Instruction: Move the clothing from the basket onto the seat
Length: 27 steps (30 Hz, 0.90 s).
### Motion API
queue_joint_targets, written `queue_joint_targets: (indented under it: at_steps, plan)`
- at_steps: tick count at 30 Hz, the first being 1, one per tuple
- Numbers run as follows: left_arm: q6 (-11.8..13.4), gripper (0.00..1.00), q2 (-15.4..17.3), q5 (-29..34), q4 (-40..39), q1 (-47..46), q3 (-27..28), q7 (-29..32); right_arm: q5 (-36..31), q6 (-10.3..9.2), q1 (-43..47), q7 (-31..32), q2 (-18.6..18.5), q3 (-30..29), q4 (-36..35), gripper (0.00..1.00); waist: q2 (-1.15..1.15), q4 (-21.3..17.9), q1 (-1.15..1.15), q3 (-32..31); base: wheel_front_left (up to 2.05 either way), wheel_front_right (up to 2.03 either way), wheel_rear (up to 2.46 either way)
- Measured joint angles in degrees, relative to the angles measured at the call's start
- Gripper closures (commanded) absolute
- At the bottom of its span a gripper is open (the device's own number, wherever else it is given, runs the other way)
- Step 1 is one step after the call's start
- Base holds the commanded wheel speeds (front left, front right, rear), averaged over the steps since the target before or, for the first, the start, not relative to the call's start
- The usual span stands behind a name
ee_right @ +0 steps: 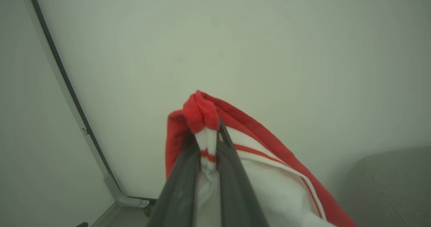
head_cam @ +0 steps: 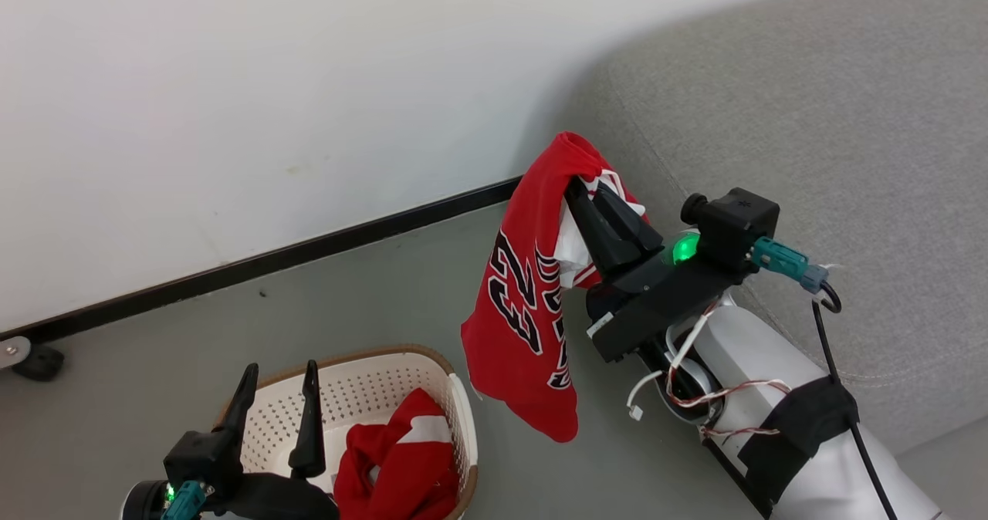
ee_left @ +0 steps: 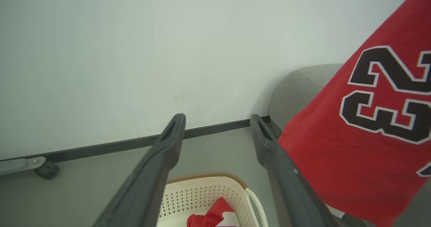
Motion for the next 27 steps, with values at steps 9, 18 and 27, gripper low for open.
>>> queue_joint_targets:
  at_steps: [9,18,27]
  plan:
    - [-0.5,0.0,0.0,0.6,-1.3,-0.2,-0.7,0.0,-0.6,-0.07,-1.2,0.0,0.0,-1.1,-0.5,1.0,0.0,-3.9,0.0,1.4,0.0,0.0,0.0]
    - [-1.5,0.0,-0.1,0.7,-1.3,-1.5,-2.0,0.0,-1.6,-0.08,-1.2,0.0,0.0,-2.3,0.5,1.0,0.0,-7.5,0.0,2.0,0.0,0.0,0.0]
    - [-2.0,0.0,-0.2,0.7,-1.3,-1.5,-3.0,0.0,-2.1,-0.08,-1.2,0.0,0.1,-3.2,0.9,1.0,0.0,-10.9,-0.01,1.5,0.0,0.0,0.0]
